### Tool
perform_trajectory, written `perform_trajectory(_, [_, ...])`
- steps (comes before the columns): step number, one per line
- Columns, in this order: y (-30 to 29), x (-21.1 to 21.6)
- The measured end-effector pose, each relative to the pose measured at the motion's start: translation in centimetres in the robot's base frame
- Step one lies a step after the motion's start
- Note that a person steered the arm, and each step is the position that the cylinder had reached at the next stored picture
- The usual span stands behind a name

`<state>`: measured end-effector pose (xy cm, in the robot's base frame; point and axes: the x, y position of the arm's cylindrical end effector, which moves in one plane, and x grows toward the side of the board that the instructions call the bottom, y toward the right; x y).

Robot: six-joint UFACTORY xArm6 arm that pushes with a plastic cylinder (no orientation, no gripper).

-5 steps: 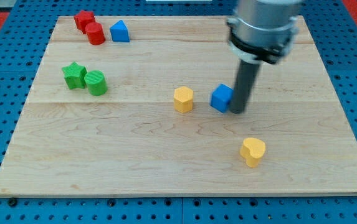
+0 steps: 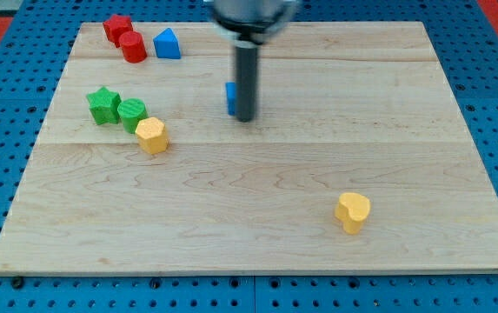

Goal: Move the blue cube diagonal to the blue triangle

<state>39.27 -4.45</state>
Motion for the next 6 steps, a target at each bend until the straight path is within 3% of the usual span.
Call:
perform_trajectory(1, [1.6,-0.5])
perform_trajectory(3, [11.8,-0.4])
perform_trajectory(4, [11.1,-3.2])
perform_trajectory(5, [2.9,-5.3])
perform_trajectory(6, [3.8,-5.7])
